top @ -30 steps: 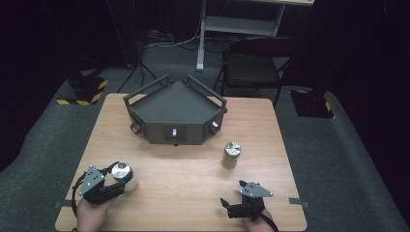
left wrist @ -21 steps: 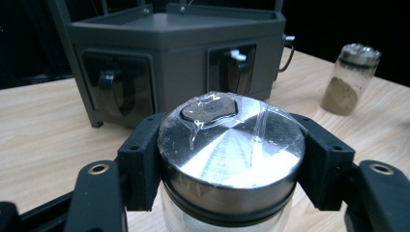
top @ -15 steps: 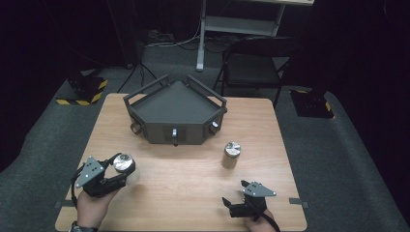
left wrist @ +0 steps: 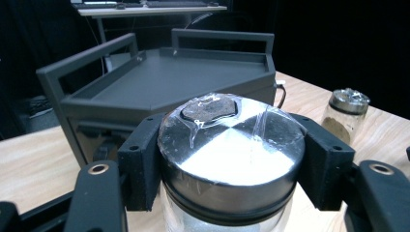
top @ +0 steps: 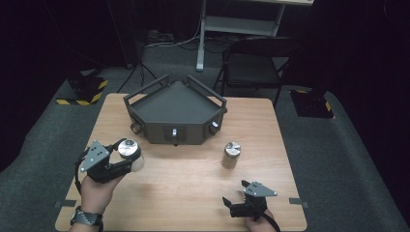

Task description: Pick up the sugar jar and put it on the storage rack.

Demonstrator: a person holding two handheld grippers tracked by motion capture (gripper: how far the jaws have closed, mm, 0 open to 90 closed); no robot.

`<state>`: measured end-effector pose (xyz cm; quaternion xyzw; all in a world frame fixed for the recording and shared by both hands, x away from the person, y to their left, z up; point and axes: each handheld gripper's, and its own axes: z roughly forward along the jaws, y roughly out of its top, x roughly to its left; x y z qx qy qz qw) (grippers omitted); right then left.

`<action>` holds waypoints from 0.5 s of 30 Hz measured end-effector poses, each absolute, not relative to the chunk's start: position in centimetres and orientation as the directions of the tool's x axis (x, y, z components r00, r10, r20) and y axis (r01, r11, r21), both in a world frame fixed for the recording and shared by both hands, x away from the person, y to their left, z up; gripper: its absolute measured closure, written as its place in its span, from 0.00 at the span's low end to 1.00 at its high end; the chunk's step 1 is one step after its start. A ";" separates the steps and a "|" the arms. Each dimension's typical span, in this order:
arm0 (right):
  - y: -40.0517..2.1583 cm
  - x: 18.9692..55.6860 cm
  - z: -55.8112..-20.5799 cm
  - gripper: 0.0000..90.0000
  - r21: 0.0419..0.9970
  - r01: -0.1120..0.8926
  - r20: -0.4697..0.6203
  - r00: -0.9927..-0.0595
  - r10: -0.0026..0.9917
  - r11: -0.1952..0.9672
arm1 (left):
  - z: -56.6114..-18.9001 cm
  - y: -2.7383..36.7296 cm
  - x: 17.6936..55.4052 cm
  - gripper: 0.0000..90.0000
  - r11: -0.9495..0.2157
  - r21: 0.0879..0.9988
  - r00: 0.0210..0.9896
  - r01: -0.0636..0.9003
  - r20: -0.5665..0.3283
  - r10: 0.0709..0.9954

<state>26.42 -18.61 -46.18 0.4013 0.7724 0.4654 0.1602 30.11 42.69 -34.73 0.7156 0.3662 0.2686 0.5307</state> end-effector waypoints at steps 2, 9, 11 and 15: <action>-18.6 26.4 -46.2 0.01 0.848 0.470 0.126 -0.627 0.769 0.245 | -34.4 42.5 30.4 0.39 -0.167 0.957 0.592 0.239 -0.007 0.806; -18.7 26.4 -46.2 0.01 0.849 0.471 0.131 -0.626 0.768 0.239 | -33.2 41.7 31.6 0.39 -0.166 0.959 0.599 0.228 -0.003 0.801; -18.7 26.4 -46.2 0.01 0.849 0.471 0.132 -0.627 0.768 0.239 | -33.0 41.5 31.8 0.39 -0.169 0.960 0.599 0.224 0.001 0.801; -18.8 26.5 -46.2 0.01 0.848 0.473 0.135 -0.627 0.767 0.238 | -32.4 41.0 32.7 0.39 -0.166 0.960 0.602 0.223 -0.002 0.798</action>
